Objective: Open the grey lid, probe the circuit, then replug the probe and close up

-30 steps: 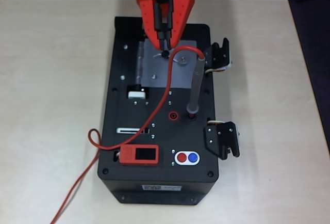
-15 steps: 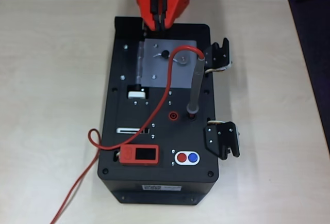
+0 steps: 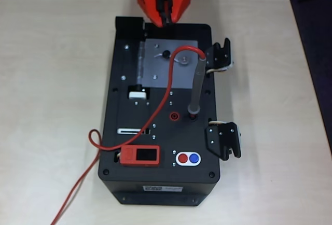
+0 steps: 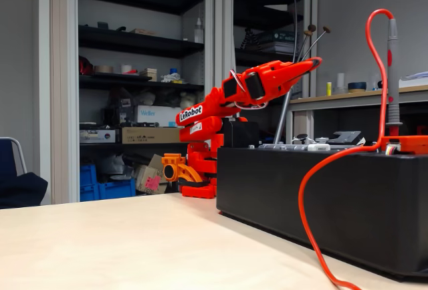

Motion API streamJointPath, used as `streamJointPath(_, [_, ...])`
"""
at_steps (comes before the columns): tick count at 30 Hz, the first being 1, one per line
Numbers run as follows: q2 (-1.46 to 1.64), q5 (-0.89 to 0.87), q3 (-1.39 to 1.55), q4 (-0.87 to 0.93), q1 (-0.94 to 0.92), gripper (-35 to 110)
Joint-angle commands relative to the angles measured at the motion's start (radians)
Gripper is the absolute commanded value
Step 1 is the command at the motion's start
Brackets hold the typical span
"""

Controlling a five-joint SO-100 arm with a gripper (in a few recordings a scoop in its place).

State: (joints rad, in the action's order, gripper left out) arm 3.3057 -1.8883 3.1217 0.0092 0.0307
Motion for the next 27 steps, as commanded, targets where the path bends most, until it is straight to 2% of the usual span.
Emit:
streamJointPath(1, [0.018,-0.057,0.018,-0.084,0.008,0])
streamJointPath(5, [0.018,-0.158,0.018,-0.166,0.023,0])
streamJointPath(14, [0.017,-0.591,0.02,-0.417,0.02,1])
streamJointPath(27, [0.017,-0.772,0.02,-0.943,-0.02,1])
